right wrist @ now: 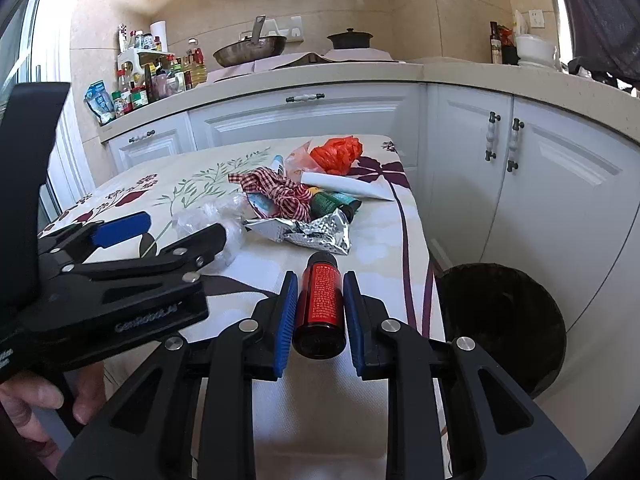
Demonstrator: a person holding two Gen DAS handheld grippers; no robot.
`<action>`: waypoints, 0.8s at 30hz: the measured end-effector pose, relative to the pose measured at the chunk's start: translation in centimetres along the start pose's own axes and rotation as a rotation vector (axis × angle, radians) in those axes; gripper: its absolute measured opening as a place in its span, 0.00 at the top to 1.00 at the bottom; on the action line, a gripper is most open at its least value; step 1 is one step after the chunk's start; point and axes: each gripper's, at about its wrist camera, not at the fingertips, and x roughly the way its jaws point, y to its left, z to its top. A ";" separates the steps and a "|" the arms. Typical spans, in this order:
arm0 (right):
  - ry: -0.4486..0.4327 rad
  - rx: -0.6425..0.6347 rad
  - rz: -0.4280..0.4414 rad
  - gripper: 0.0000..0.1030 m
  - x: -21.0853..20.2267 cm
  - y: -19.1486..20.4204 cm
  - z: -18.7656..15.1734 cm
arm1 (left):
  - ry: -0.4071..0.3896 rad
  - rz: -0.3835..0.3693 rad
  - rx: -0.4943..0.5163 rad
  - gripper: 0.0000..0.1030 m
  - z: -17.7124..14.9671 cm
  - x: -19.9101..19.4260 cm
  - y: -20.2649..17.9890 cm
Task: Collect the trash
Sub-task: 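Grasp the clear plastic bag with the left tool while right holds the can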
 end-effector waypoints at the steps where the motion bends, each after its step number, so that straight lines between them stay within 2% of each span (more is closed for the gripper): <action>1: 0.005 0.001 0.002 0.78 0.1 -0.1 -0.1 | 0.000 -0.001 0.000 0.21 0.0 0.1 0.0; 4: 0.011 0.006 0.009 0.78 0.3 -0.1 -0.3 | 0.005 -0.006 0.014 0.30 0.1 0.3 -0.3; 9: 0.014 0.005 0.013 0.78 0.3 -0.1 -0.3 | 0.024 -0.022 0.015 0.37 -0.1 0.8 -0.4; 14: 0.014 0.005 0.011 0.78 0.3 -0.1 -0.3 | 0.036 -0.039 0.019 0.54 -0.2 1.0 -0.3; 24: 0.020 -0.002 0.007 0.77 0.6 0.0 -0.3 | 0.038 -0.039 0.007 0.58 -0.6 0.4 0.4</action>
